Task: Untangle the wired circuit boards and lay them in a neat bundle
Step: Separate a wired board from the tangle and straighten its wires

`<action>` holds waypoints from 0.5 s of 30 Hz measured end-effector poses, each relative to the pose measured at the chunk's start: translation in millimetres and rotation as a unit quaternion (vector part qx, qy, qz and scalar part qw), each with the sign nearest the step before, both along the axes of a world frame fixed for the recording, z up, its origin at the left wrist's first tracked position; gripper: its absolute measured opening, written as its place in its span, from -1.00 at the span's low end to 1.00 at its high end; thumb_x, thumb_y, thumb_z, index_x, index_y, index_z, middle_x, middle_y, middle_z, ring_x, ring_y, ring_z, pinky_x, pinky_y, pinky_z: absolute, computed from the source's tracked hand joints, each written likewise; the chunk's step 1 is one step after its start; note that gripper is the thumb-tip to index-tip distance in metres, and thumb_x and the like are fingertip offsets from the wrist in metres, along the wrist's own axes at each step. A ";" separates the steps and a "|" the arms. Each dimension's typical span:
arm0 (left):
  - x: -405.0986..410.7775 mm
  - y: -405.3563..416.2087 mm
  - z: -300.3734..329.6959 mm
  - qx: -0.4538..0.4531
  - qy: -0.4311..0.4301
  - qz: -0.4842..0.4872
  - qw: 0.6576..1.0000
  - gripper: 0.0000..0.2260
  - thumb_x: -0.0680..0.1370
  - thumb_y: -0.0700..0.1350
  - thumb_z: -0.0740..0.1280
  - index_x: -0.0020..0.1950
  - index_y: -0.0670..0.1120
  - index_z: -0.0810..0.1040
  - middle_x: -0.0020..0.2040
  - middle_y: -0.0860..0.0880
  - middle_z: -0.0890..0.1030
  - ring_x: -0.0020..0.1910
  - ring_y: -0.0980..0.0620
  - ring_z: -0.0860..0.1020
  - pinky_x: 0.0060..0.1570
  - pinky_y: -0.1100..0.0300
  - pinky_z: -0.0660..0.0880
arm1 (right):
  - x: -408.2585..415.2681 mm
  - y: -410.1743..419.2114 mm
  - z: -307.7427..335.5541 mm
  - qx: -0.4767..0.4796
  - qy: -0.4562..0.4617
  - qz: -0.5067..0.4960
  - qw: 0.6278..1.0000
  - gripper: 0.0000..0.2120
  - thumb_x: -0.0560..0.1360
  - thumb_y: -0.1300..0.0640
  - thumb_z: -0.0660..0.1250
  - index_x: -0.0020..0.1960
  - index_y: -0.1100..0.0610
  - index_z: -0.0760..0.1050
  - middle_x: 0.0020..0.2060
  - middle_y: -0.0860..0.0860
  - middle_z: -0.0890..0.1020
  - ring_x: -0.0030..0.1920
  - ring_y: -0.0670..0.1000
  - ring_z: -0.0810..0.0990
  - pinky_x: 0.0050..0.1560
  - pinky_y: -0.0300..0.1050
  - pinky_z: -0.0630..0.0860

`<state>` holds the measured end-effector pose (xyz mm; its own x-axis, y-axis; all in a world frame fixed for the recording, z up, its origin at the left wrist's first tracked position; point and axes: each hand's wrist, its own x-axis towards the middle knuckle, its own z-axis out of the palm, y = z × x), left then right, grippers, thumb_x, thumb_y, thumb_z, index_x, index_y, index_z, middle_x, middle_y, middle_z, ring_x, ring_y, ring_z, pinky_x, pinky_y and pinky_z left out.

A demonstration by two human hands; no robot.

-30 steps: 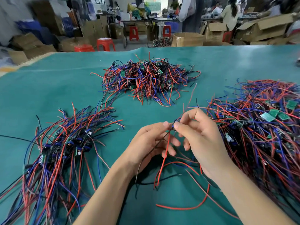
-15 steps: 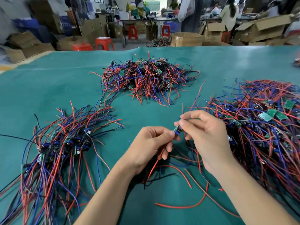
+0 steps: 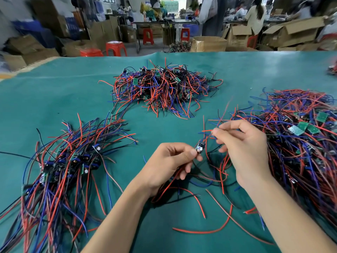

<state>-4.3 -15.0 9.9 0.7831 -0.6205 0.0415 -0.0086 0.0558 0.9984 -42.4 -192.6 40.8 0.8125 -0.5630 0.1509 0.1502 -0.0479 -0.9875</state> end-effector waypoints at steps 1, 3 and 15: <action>0.1 -0.6 -0.6 -0.009 0.001 0.010 1.000 -0.82 0.62 -0.10 0.33 -0.09 -0.13 0.68 -0.42 -0.03 0.50 -0.53 0.09 0.39 -0.47 0.36 0.31 | -0.4 3.1 0.2 0.021 0.014 0.007 1.000 -0.87 0.47 0.26 0.52 -0.13 0.13 0.57 -0.30 0.07 0.72 -0.38 -0.06 0.62 -0.44 -0.25 0.49; 0.5 -1.5 -2.2 -0.022 0.001 0.025 0.999 -0.82 0.62 -0.10 0.33 -0.08 -0.15 0.67 -0.41 -0.03 0.50 -0.51 0.09 0.40 -0.45 0.35 0.33 | -1.3 10.0 -0.4 0.076 0.053 0.049 0.995 -0.88 0.50 0.20 0.51 -0.10 0.20 0.57 -0.30 0.16 0.72 -0.43 -0.01 0.60 -0.48 -0.21 0.50; 0.8 1.8 -2.3 0.012 -0.020 -0.025 0.999 -0.81 0.60 -0.01 0.33 -0.09 -0.06 0.68 -0.42 0.01 0.50 -0.51 0.11 0.39 -0.46 0.36 0.31 | -2.0 1.2 -0.1 0.241 0.101 0.253 0.932 -0.84 0.27 0.20 0.53 -0.15 0.14 0.72 -0.27 0.02 0.63 -0.31 -0.04 0.51 -0.39 -0.25 0.43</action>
<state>-3.5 -13.2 7.6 0.7496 -0.6594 0.0571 -0.0469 0.0331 0.9984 -44.5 -191.4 40.7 0.9766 -0.0639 -0.2056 -0.1582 0.4347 -0.8866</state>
